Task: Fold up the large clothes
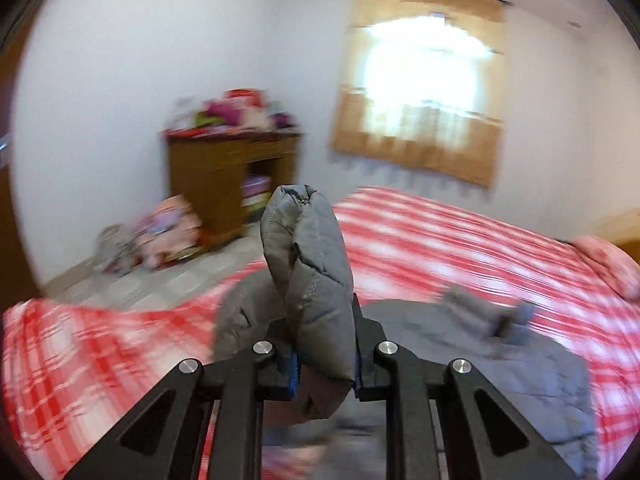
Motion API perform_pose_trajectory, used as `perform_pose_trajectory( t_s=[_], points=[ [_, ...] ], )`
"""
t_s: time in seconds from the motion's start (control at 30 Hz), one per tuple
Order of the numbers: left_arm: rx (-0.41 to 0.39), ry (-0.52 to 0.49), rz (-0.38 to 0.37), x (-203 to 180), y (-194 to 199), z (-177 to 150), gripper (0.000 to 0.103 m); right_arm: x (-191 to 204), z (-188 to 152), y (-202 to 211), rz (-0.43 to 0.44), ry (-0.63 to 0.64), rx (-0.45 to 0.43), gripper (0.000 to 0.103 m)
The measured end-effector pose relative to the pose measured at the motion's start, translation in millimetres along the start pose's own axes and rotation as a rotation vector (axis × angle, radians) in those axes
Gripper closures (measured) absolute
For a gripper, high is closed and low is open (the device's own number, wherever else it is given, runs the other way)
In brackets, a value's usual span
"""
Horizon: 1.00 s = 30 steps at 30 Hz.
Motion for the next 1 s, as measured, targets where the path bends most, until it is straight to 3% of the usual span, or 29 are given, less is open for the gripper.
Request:
perform_pose_trajectory(
  t_s=[0.17, 0.3, 0.47, 0.6, 0.67, 0.73, 0.77, 0.83, 0.9, 1.0],
  points=[
    [0.025, -0.101, -0.15, -94, -21, -8, 0.085, -10, -1, -8, -0.006, -0.019, 0.013, 0.017],
    [0.068, -0.183, -0.255, -168, -36, -36, 0.084, -19, -2, -14, -0.015, -0.031, 0.02, 0.017],
    [0.153, -0.25, -0.353, -226, -52, -84, 0.084, -34, -5, -26, -0.034, -0.048, 0.039, 0.017],
    [0.248, -0.252, -0.407, -246, -57, -126, 0.083, -43, -7, -33, -0.048, -0.058, 0.053, 0.017],
    [0.32, -0.212, -0.485, -253, -63, -139, 0.075, -45, -9, -36, -0.047, -0.061, 0.065, 0.017],
    [0.433, -0.191, -0.569, -256, -62, -161, 0.06, -45, -10, -38, -0.04, -0.066, 0.072, 0.017],
    [0.457, -0.202, -0.572, -254, -60, -166, 0.056, -44, -10, -38, -0.037, -0.068, 0.073, 0.017],
    [0.479, -0.209, -0.581, -256, -57, -170, 0.035, -42, -9, -38, -0.039, -0.073, 0.072, 0.017],
    [0.516, -0.197, -0.599, -253, -48, -175, 0.022, -41, -7, -37, -0.039, -0.073, 0.065, 0.017],
    [0.534, -0.216, -0.586, -249, -32, -178, 0.021, -41, -4, -34, -0.044, -0.07, 0.062, 0.017]
  ],
)
Point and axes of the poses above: each gripper's, at about its wrist camera, not at the fingertips, and y roughly against the way its jaws point, x to its left, z to its top, the point moved 8 cm from there along -y, roughly the way its jaws point, and after that the axes turned 11 degrees about -z, right-handed, at the moved point
